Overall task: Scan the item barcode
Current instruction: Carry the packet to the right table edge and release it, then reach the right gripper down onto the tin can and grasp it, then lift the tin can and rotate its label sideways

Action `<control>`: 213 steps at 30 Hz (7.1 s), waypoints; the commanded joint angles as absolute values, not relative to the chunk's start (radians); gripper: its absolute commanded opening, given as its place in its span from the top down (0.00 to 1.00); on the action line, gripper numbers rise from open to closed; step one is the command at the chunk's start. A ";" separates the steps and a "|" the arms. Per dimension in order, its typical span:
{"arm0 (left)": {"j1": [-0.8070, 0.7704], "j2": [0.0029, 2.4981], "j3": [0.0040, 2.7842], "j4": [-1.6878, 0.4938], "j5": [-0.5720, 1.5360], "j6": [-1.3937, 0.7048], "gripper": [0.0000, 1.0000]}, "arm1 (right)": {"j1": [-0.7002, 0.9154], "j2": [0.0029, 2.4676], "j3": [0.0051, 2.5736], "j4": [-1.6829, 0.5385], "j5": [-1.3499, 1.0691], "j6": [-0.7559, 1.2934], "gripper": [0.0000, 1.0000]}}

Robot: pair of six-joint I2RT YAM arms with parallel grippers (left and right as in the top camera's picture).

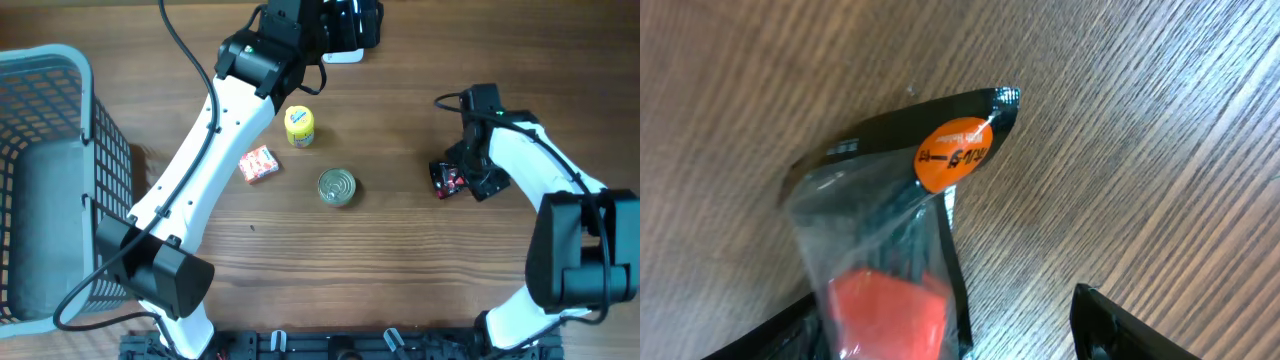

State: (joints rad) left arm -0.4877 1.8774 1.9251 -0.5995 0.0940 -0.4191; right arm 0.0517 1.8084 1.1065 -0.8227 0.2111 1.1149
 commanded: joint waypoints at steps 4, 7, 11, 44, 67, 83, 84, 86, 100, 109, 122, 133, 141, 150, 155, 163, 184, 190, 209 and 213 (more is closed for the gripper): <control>-0.479 1.846 1.932 -0.597 0.054 -0.395 0.00 | 0.053 1.848 1.126 -0.804 0.237 1.073 0.60; -0.479 1.846 1.932 -0.596 0.054 -0.396 0.00 | 0.053 1.848 1.133 -0.811 0.236 1.045 0.78; -0.479 1.846 1.932 -0.600 0.054 -0.396 0.00 | 0.053 1.847 1.142 -0.817 0.236 1.003 0.89; -0.488 1.703 1.932 -0.481 -0.218 -0.238 0.00 | -0.747 1.925 1.333 -0.480 0.322 0.497 0.86; 0.120 1.304 1.932 -0.649 -0.491 -0.147 0.00 | 0.098 1.666 1.390 -0.704 0.048 0.030 0.00; 0.122 1.253 1.932 -0.717 -0.461 -0.270 0.00 | 0.525 1.703 1.363 -0.910 -0.161 0.061 0.00; 0.122 1.250 1.931 -0.719 -0.461 -0.270 0.00 | 0.549 1.714 1.363 -0.908 -0.141 0.018 0.00; 0.122 1.245 1.930 -0.722 -0.461 -0.271 0.00 | 0.596 1.746 1.363 -0.891 -0.139 -0.084 0.00; 0.122 1.206 1.911 -0.725 -0.462 -0.270 0.00 | 0.625 1.979 1.362 -0.802 -0.123 -0.157 0.00; 0.122 1.206 1.896 -0.704 -0.462 -0.270 0.00 | 0.625 2.038 1.360 -0.819 -0.123 -0.157 0.00; 0.122 1.206 1.896 -0.723 -0.462 -0.271 0.00 | 0.625 2.039 1.359 -0.768 0.031 0.036 0.33; 0.122 1.210 1.896 -0.805 -0.461 -0.398 0.00 | 0.600 2.038 1.359 -0.822 0.149 0.867 0.29; 0.122 1.214 1.896 -0.865 -0.461 -0.458 0.00 | 0.506 2.038 1.359 -0.877 -0.025 1.308 0.33; 0.122 1.214 1.896 -0.882 -0.454 -0.480 0.00 | 0.480 2.038 1.360 -0.751 -0.276 1.698 0.00; 0.122 1.218 1.896 -0.885 -0.454 -0.480 0.00 | 0.481 2.003 1.377 -0.902 -0.117 1.496 0.00; 0.122 1.256 1.896 -0.893 -0.453 -0.480 0.00 | 0.481 1.853 1.377 -0.990 -0.019 0.880 0.00; 0.122 1.256 1.896 -0.941 -0.454 -0.540 0.00 | 0.481 1.917 1.359 -0.937 -0.025 -0.078 0.00; 0.122 1.256 1.896 -0.945 -0.454 -0.540 0.00 | 0.481 1.972 1.349 -0.923 -0.024 -0.131 0.00; 0.122 1.257 1.896 -0.997 -0.454 -0.540 0.00 | 0.480 2.078 1.349 -0.898 0.029 -0.026 0.31; 0.122 1.263 1.896 -1.020 -0.454 -0.540 0.00 | 0.481 2.078 1.349 -0.947 -0.005 0.154 0.35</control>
State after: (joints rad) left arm 0.1154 1.2560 1.9034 -1.0084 -0.4625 -0.5301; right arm 0.4770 2.0415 1.3617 -0.9115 0.0109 0.0074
